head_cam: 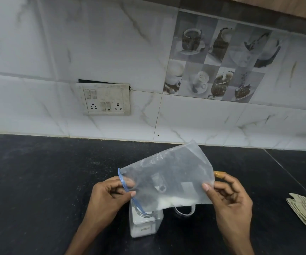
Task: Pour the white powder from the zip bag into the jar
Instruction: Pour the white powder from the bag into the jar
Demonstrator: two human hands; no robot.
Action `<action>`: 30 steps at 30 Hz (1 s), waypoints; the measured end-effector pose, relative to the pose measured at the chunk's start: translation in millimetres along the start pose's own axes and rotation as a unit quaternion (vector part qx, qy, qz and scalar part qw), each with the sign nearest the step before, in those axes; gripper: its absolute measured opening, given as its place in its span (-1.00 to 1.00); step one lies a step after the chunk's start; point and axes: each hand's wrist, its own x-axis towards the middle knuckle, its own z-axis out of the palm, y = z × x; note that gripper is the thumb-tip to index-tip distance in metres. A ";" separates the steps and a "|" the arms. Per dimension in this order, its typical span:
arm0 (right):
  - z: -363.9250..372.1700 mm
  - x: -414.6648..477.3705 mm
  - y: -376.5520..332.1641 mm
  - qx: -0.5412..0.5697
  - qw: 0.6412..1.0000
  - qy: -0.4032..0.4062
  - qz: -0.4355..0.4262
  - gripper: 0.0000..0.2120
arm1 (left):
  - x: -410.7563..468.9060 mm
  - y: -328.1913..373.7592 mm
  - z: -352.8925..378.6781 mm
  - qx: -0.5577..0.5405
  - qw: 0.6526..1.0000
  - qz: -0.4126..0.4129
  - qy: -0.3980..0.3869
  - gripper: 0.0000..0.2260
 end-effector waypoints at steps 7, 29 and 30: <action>-1.7 2.2 2.3 0.005 1.000 0.006 0.002 -0.64 | 0.2 -3.1 -1.7 0.006 1.000 -0.002 0.007 -0.77; -2.8 4.7 4.5 0.003 1.000 0.013 0.006 -0.68 | -0.2 -5.1 -2.5 0.017 1.000 0.002 0.001 -0.79; -3.2 4.7 4.4 0.001 1.000 0.013 0.004 -0.68 | 0.0 -5.4 -2.6 0.017 1.000 0.002 0.003 -0.79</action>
